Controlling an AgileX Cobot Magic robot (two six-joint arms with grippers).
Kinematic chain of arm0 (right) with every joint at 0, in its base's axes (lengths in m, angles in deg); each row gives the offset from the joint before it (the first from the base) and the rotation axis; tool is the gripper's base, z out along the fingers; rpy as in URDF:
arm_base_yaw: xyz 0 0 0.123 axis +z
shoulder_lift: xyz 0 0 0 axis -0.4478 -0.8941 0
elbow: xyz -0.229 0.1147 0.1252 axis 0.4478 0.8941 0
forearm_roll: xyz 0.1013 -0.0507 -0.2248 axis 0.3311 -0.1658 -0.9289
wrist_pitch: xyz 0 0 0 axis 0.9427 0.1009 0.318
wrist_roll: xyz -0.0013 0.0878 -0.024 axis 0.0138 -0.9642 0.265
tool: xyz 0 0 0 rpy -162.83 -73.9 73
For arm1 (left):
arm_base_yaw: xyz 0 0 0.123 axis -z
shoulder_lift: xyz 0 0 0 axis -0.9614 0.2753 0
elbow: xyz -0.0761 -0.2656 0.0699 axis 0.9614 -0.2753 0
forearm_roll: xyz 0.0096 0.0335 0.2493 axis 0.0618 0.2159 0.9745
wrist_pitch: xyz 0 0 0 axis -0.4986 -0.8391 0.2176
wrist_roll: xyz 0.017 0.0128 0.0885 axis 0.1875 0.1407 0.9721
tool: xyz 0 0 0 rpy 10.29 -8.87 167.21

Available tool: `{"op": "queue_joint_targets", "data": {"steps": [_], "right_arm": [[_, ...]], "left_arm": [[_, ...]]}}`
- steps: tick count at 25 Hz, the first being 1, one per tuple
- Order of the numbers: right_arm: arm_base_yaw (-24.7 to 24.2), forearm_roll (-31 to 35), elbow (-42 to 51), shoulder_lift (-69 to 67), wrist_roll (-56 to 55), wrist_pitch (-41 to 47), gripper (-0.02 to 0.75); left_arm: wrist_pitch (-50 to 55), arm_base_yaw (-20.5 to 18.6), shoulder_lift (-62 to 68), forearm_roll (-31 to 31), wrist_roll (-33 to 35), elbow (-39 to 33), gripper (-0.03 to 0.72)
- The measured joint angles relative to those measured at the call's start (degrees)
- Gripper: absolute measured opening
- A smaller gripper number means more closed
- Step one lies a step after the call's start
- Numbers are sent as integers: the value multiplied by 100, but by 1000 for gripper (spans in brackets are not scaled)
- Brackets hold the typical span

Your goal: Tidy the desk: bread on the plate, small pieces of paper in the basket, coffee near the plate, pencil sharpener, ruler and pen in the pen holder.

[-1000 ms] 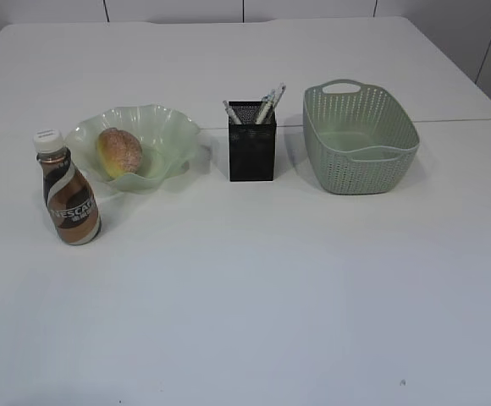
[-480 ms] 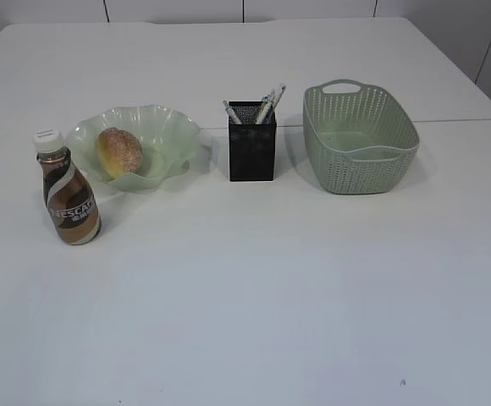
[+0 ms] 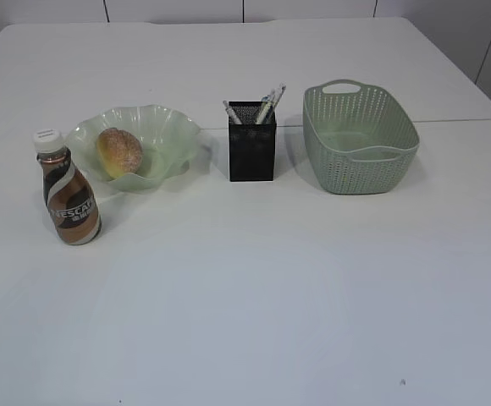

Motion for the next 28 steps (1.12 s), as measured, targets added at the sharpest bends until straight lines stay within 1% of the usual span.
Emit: {"op": "queue_joint_targets", "data": {"steps": [7, 12, 20, 28], "right_arm": [[0, 0, 0, 130, 10, 0, 554], [0, 0, 0, 130, 10, 0, 553], [0, 0, 0, 140, 10, 0, 552], [-39, 0, 0, 140, 10, 0, 552]], "left_arm": [[0, -3, 0, 0, 0, 0, 239], [0, -132, 0, 0, 0, 0, 239], [0, -145, 0, 0, 0, 0, 239], [0, 18, 0, 9, 0, 0, 239]]}}
